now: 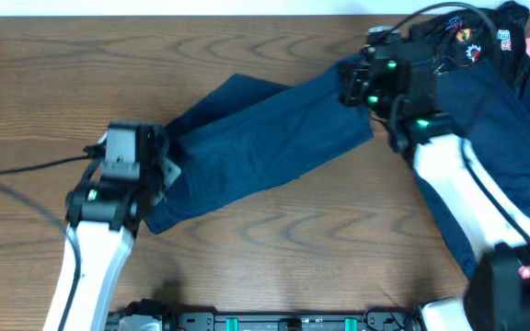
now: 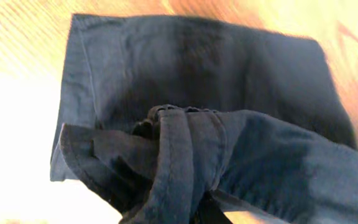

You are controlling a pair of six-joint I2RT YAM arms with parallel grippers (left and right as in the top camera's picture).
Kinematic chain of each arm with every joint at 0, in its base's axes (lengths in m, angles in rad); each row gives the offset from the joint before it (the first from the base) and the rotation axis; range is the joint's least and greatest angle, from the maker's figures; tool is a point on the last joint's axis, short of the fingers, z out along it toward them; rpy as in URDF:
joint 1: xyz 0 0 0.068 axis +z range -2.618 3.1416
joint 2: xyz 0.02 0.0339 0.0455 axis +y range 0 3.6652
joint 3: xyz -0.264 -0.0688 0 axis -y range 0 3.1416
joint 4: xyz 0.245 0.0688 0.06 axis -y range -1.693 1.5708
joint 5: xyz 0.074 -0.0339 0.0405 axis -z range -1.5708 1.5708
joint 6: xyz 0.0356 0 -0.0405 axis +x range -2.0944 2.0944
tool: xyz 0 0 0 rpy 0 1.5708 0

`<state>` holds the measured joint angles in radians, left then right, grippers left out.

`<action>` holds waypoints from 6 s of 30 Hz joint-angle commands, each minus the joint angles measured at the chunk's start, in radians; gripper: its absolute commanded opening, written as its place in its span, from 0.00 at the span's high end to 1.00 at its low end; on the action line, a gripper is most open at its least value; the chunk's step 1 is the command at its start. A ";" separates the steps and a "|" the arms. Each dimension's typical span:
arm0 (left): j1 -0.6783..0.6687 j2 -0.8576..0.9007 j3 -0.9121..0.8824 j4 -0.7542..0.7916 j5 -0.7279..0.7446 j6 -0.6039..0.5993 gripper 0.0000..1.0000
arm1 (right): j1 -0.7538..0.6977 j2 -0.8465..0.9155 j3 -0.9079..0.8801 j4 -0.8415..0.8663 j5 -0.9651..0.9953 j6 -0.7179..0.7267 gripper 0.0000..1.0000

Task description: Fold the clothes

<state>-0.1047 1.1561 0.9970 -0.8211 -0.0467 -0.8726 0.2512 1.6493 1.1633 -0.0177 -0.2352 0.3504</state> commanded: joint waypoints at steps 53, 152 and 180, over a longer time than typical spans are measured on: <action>0.163 0.529 -0.191 0.454 0.458 0.383 0.02 | 0.064 0.119 0.021 -0.638 0.374 -0.057 0.35; -0.276 0.787 0.169 0.616 0.587 0.382 0.30 | 0.129 0.086 -0.101 -0.813 0.013 -0.133 0.48; -0.205 0.797 0.169 0.546 0.550 0.479 0.94 | 0.109 0.082 -0.020 -0.850 0.248 0.031 0.41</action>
<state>-0.3721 1.9430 1.1564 -0.2836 0.5686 -0.4240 0.3744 1.8084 1.1038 -0.8494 -0.0593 0.3569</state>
